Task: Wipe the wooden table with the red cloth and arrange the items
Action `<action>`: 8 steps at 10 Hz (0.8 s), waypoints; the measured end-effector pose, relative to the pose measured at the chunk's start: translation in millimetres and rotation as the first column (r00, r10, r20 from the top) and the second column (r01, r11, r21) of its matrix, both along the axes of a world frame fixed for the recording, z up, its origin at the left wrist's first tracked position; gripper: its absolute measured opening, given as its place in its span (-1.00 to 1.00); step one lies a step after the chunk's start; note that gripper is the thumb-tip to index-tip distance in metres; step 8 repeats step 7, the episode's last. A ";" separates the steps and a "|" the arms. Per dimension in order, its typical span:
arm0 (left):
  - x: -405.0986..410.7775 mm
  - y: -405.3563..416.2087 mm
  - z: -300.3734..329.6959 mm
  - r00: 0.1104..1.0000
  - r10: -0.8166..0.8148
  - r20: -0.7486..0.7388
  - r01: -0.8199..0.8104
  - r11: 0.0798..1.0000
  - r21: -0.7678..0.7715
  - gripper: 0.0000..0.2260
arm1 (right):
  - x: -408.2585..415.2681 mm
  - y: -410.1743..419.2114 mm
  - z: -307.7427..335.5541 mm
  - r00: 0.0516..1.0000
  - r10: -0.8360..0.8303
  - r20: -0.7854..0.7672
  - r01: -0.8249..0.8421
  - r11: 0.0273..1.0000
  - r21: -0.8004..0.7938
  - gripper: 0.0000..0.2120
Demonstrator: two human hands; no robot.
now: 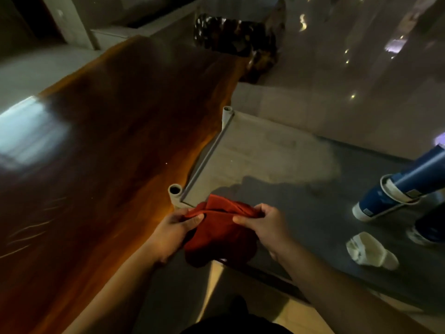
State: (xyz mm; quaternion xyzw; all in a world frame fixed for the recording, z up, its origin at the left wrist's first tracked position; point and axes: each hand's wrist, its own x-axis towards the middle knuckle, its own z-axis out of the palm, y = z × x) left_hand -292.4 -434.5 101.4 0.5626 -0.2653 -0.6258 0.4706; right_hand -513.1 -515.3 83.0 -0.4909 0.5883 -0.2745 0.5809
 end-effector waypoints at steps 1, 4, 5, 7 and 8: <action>-6.8 -38.3 -4.1 0.998 0.023 0.065 -0.027 0.998 0.058 -0.83 | -7.4 -35.3 -4.7 1.000 -0.017 0.011 0.017 1.000 -0.001 -0.73; 0.8 -105.3 -14.6 0.959 -0.152 0.240 0.097 0.969 0.227 -0.80 | 17.6 -88.7 -17.4 0.994 -0.057 -0.088 0.060 0.997 0.039 -0.83; 7.9 -112.5 -23.3 0.892 -0.250 0.376 0.167 0.957 0.238 -0.79 | 23.0 -87.4 -31.9 0.987 -0.089 -0.132 0.102 0.990 0.097 -0.80; 23.2 -105.0 -24.7 0.843 -0.297 0.449 0.219 0.951 0.218 -0.64 | 23.6 -80.0 -42.0 0.953 0.072 -0.293 -0.037 0.992 0.123 -0.43; 23.2 -105.0 -24.7 0.843 -0.297 0.449 0.219 0.951 0.218 -0.64 | 23.6 -80.0 -42.0 0.953 0.072 -0.293 -0.037 0.992 0.123 -0.43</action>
